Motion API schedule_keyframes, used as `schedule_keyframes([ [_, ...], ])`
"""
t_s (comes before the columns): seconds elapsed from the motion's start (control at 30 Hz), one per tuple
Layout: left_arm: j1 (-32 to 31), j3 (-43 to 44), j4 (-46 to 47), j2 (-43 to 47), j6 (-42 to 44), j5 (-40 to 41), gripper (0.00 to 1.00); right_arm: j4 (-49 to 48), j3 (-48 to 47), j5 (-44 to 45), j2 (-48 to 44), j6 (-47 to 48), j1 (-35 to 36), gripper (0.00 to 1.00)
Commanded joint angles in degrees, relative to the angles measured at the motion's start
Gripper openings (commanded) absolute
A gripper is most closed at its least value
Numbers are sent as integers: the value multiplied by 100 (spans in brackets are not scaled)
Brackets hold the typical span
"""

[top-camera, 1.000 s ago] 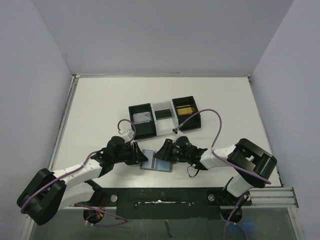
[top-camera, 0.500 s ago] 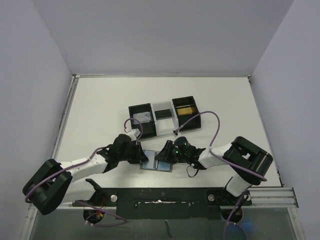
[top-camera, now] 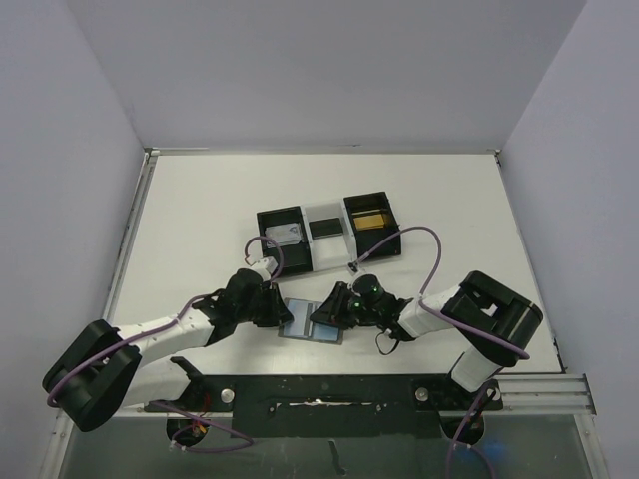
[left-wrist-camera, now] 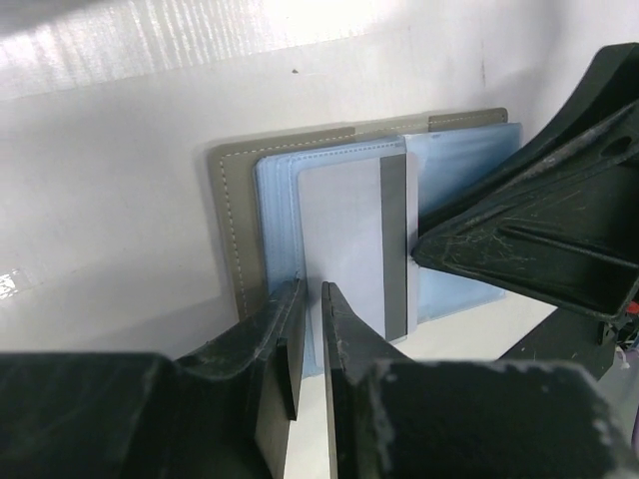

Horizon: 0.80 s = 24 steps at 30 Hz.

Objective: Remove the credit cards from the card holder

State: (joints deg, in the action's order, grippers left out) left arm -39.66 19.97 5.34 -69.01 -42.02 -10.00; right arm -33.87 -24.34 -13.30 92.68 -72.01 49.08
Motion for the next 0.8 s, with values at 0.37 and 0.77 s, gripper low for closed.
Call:
schedule_keyframes([
  [0.37, -20, 38, -234, 230, -26, 70, 13, -804, 148, -375, -26, -53, -182, 16],
  [0.77, -17, 9, -360, 266, 34, -19, 13, -1070, -16, -247, 398, -186, -65, 13],
])
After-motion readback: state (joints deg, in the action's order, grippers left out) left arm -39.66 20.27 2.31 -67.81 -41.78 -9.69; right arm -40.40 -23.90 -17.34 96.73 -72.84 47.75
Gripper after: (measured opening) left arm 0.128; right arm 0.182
